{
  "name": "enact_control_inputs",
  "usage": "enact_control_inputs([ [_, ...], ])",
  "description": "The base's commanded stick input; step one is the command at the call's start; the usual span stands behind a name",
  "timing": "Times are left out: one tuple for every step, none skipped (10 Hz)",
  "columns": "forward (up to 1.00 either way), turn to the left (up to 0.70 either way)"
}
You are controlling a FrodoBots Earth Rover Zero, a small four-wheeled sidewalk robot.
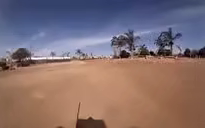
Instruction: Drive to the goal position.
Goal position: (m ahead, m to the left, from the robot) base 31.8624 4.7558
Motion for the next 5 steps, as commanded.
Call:
enact_control_inputs([
  [0.70,0.00],
  [0.70,0.00],
  [0.70,0.00],
  [0.70,0.00],
  [0.70,0.00],
])
